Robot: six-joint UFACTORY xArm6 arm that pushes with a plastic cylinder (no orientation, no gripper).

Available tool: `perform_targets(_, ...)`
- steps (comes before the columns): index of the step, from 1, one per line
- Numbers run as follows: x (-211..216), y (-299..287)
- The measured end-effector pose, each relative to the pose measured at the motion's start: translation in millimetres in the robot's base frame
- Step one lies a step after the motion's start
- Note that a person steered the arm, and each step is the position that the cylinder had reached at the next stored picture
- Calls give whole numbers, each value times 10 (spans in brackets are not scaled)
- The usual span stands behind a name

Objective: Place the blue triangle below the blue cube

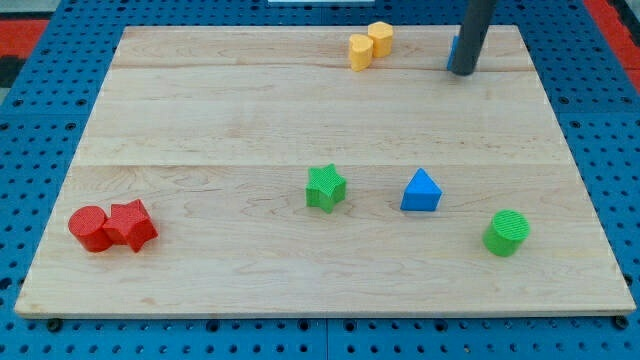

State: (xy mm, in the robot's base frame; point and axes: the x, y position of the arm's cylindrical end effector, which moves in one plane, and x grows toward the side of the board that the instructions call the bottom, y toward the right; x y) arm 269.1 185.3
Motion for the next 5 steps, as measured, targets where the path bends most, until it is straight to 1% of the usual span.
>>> perform_targets(1, 120, 50)
perform_targets(2, 838, 61)
perform_targets(3, 1417, 133)
perform_targets(4, 1927, 135)
perform_targets(5, 2344, -60)
